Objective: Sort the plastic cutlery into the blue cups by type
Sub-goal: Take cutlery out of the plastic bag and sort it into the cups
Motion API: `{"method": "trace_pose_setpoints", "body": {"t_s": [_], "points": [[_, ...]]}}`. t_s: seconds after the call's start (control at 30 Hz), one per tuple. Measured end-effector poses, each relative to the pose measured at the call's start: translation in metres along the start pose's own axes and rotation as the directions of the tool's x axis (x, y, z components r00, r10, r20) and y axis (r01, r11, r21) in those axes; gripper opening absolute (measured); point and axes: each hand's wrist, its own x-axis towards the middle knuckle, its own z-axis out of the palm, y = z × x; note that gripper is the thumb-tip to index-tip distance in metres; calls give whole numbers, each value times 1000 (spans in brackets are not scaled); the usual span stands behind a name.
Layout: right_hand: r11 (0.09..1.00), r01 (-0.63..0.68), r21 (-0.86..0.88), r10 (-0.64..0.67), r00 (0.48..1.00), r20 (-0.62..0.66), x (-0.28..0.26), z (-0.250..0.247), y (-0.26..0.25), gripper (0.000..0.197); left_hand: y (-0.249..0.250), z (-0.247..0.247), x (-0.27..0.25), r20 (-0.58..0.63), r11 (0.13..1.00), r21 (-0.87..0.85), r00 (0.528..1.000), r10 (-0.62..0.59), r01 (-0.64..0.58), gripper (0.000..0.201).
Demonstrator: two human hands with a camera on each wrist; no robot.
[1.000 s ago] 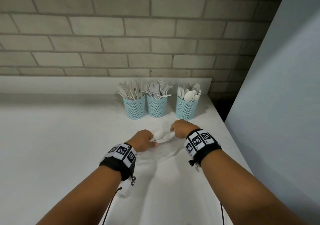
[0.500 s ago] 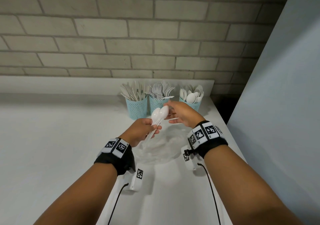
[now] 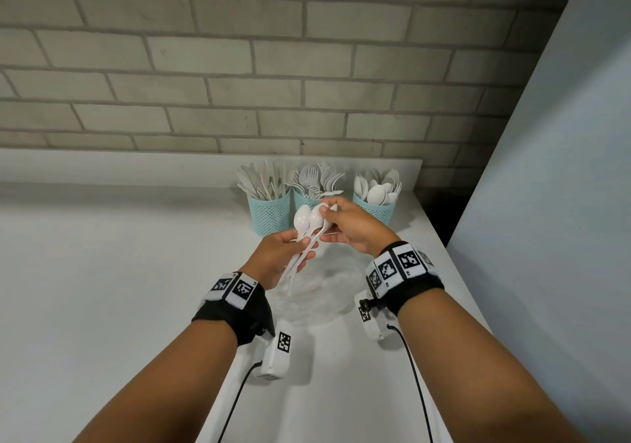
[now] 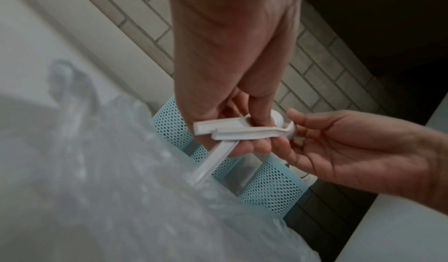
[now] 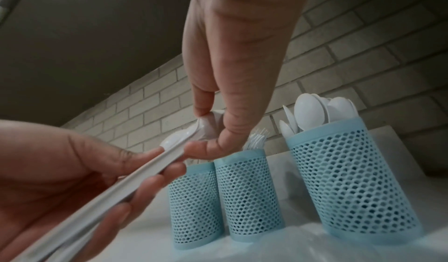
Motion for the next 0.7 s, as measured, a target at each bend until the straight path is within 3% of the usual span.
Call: {"method": "trace_pose_setpoints", "body": {"t_s": [0.1,0.2,0.37,0.47,0.6,0.7], "points": [[995,28,-95,-31,999,-35,-1,7,-2,31,1,6,0,-46,987,137,995,88,-81,21],[989,21,-145,-33,996,-77,1,13,-2,31,2,14,-1,-17,937,293,979,202,-188,28],[987,11,-159,-23,997,-76,2,18,-3,44,-2,23,4,98,746,610,960,263,-267,44],[996,-7,-92,-5,991,-136,6,17,1,38,-2,27,5,165,590,734,931,326,-337,40],[994,-37,107,65,962,-267,9,6,2,35,2,28,8,132,577,760,940,315,-300,39],[972,47,230,40,933,-357,16,-10,-8,33,5,25,10,99,600,750,945,313,-277,34]]}}
